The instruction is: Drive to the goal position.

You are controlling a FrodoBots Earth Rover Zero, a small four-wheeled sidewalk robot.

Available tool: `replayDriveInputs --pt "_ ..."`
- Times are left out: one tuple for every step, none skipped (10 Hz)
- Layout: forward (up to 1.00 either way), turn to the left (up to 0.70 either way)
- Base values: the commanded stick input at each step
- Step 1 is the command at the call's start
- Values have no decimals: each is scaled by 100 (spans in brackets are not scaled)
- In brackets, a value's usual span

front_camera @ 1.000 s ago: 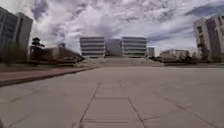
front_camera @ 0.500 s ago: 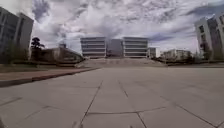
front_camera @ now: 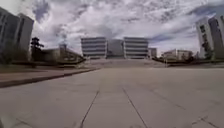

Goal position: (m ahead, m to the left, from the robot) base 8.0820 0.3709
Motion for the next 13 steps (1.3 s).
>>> replayDriveInputs --pt "100 0" --pt "100 0" --pt "100 0" --pt "100 0" --pt "100 0" --pt "100 0" --pt "100 0" --pt "100 0" --pt "100 0" --pt "100 0" --pt "100 0" --pt "100 0" --pt "100 0"
